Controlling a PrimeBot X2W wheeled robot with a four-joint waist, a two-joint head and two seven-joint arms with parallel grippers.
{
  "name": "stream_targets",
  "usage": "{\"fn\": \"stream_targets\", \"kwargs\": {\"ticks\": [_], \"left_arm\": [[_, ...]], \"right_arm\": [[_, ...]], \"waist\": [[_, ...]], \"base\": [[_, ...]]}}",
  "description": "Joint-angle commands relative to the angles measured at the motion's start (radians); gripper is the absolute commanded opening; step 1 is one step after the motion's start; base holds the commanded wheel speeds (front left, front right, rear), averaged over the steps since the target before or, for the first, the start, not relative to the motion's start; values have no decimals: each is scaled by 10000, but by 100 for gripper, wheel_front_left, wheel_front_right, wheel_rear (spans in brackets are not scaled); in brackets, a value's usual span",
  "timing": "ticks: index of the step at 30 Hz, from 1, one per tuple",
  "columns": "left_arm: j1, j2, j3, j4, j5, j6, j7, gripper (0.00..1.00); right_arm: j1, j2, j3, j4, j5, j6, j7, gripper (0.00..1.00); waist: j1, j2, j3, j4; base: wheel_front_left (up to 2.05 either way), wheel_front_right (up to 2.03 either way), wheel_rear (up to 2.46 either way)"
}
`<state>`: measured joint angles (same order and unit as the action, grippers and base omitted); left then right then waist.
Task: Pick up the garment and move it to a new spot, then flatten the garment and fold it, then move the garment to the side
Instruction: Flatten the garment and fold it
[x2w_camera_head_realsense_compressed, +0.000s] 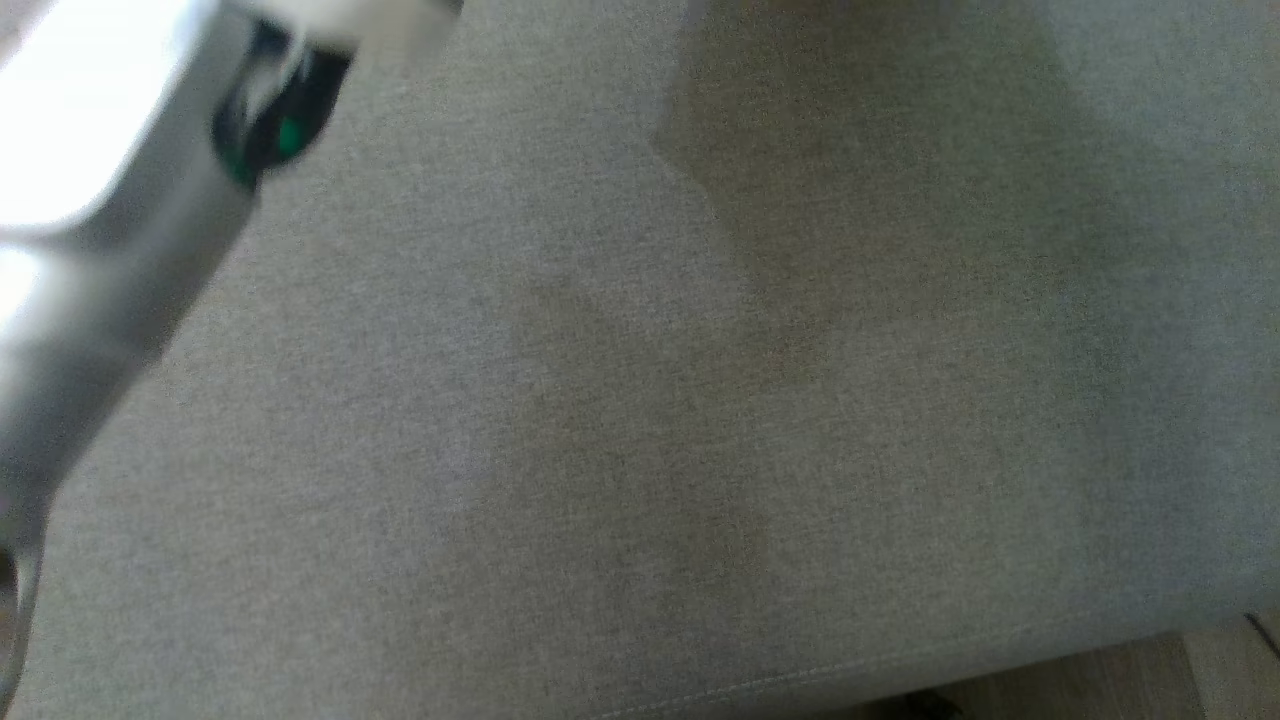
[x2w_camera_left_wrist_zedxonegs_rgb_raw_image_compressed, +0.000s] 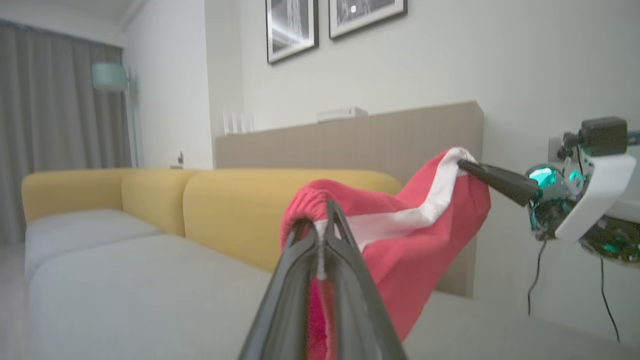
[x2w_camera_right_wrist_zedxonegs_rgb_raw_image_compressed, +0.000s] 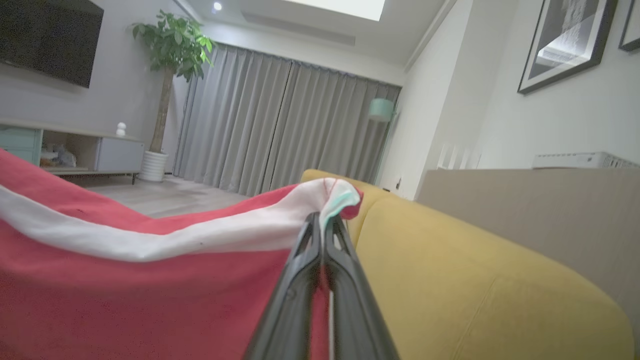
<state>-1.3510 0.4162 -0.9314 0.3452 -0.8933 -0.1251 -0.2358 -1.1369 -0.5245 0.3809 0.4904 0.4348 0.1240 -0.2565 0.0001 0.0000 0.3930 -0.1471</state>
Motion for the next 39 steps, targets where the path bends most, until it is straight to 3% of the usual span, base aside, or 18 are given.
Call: {"fn": "stream_targets", "kwargs": {"ticks": [1, 5, 10, 16, 22, 26, 30, 34, 39], "left_arm": [[198, 649, 108, -228, -28, -53, -110, 0], [1773, 1200, -197, -389, 229, -54, -235, 0], [4489, 1139, 316, -1362, 954, 165, -255, 0], [8403, 1349, 837, -2883, 2297, 775, -258, 0], [10371, 1543, 1349, -4085, 2355, 1316, -259, 0], [10245, 1240, 1795, -4468, 2058, 1431, -252, 0], [9131, 613, 1984, -3999, 1768, 1269, 40, 0], [8010, -133, 2295, -2900, 1094, 914, 257, 0], [6792, -612, 2452, -1357, 986, 533, 199, 0]], "right_arm": [[760, 100, -69, -468, -226, 67, -52, 0], [2626, 255, -443, -1213, -790, 67, -52, 0], [5611, 725, -1362, -2319, -1350, 67, -52, 0], [9472, 1870, -3026, -4556, -2168, 67, -53, 0], [11551, 2603, -3738, -6246, -2500, 67, 17, 0], [11434, 2574, -3809, -6639, -2427, 67, 486, 0], [10236, 2304, -3660, -6135, -2237, 67, 1087, 0], [8407, 1811, -3031, -4846, -2128, 67, 1368, 0], [6216, 1631, -2202, -2723, -1764, 67, 1273, 0]], "waist": [[-1, 0, 163, -88], [-1, 0, 228, 63], [-1, 0, 70, 441], [-1, 0, -702, 619], [-1, 0, -1204, 691], [-1, 0, -1060, 900], [-1, 0, -615, 1092], [-1, 0, -84, 1135], [-1, 0, 409, 1179]], "base": [[0, 0, 0], [0, 0, 0], [0, 0, 0], [0, 0, 0], [0, 0, 0], [0, 0, 0], [0, 0, 0], [0, 0, 0], [0, 0, 0]]}}
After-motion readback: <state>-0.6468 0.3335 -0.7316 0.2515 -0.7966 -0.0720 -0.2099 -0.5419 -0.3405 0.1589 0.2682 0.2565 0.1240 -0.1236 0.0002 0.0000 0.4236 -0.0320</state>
